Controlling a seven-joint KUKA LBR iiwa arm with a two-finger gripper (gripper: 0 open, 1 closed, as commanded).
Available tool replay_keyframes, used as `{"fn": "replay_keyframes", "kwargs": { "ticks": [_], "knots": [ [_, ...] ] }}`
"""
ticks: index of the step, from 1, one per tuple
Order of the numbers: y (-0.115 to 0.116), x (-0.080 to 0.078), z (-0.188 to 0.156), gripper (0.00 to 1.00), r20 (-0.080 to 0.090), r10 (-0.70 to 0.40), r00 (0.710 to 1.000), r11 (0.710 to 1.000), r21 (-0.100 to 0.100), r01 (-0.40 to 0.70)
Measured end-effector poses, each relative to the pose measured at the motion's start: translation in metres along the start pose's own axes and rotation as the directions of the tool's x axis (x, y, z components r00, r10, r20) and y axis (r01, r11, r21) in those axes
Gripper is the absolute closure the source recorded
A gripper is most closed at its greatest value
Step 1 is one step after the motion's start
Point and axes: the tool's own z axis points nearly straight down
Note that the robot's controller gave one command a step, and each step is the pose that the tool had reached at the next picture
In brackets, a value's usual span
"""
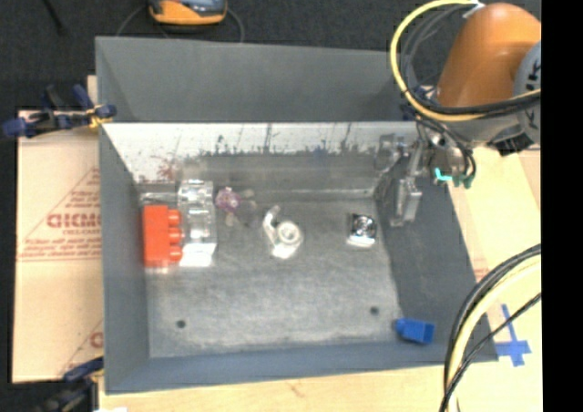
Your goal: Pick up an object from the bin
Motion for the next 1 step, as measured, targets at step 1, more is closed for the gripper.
{"fn": "replay_keyframes", "kwargs": {
  "ticks": [1],
  "knots": [
    [-0.0259,-0.0046,0.1341,0.00,0.003,-0.227,0.974,0.974,0.001,0.227]
  ]
}}
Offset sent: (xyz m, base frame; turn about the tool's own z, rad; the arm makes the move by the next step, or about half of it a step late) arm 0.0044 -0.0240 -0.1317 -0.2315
